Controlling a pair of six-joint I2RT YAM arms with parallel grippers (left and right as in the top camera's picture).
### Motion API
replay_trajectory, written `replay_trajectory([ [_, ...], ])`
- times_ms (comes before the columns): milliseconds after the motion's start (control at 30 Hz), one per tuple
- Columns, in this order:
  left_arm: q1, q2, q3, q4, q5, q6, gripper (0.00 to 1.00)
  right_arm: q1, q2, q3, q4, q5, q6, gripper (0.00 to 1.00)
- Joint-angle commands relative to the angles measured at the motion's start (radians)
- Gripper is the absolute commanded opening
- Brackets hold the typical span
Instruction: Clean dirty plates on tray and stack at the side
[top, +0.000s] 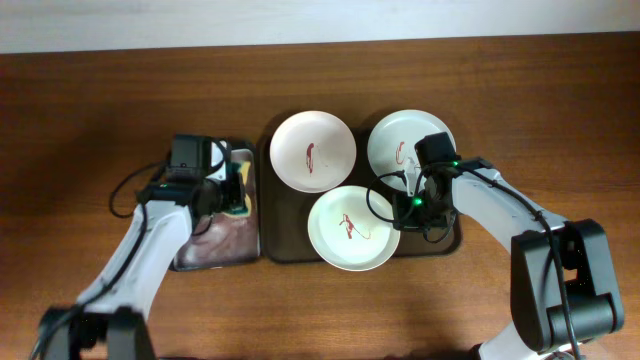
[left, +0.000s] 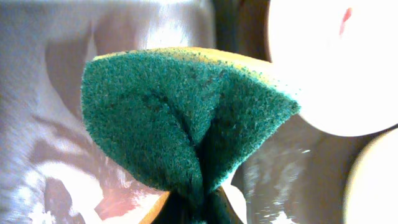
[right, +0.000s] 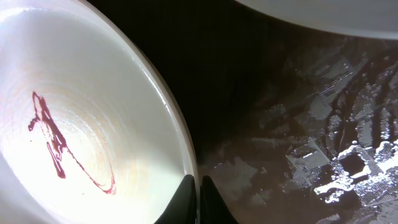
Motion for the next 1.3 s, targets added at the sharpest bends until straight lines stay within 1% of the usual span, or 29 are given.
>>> replay_trajectory([
  [0,-0.011,-0.088,0.03,-0.001,0.023,-0.009,0.0,0.006,0.007,0.014,0.001,0.032,-0.002,0.04],
  [100,-0.048,-0.084,0.027,-0.001,0.071,-0.01,0.0,0.007,0.007,0.014,0.004,0.032,-0.002,0.04],
  [200,-0.123,-0.081,0.027,0.026,0.15,-0.01,0.0,0.006,0.007,0.014,0.005,0.032,-0.002,0.04],
  [267,-0.177,-0.079,0.027,0.043,0.156,-0.053,0.0,0.007,0.007,0.014,0.007,0.032,-0.002,0.04],
  [300,-0.231,-0.071,0.027,0.067,0.156,-0.126,0.0,0.006,0.007,0.014,0.006,0.032,-0.002,0.04],
  [400,-0.324,-0.039,0.027,0.131,0.156,-0.219,0.0,0.007,0.007,0.014,0.006,0.032,-0.002,0.04],
  [567,-0.482,0.078,0.027,0.264,0.156,-0.444,0.0,0.006,0.007,0.014,0.006,0.032,-0.002,0.04],
  [667,-0.541,0.157,0.027,0.309,0.156,-0.591,0.0,0.006,0.007,0.014,0.006,0.032,-0.002,0.04],
  [800,-0.575,0.229,0.027,0.324,0.156,-0.708,0.0,0.006,0.007,0.014,0.006,0.032,-0.002,0.04],
  [900,-0.588,0.282,0.027,0.382,0.197,-0.709,0.0,0.006,0.007,0.014,0.006,0.032,-0.002,0.04],
  [1033,-0.596,0.321,0.027,0.372,0.175,-0.703,0.0,0.007,0.007,0.014,0.006,0.032,-0.002,0.04],
  [1167,-0.592,0.322,0.028,0.214,-0.041,-0.697,0.0,0.006,0.007,0.014,0.006,0.032,-0.002,0.04],
  [1267,-0.564,0.304,0.031,0.124,-0.063,-0.694,0.0,0.006,0.007,0.014,-0.005,0.053,-0.002,0.04],
])
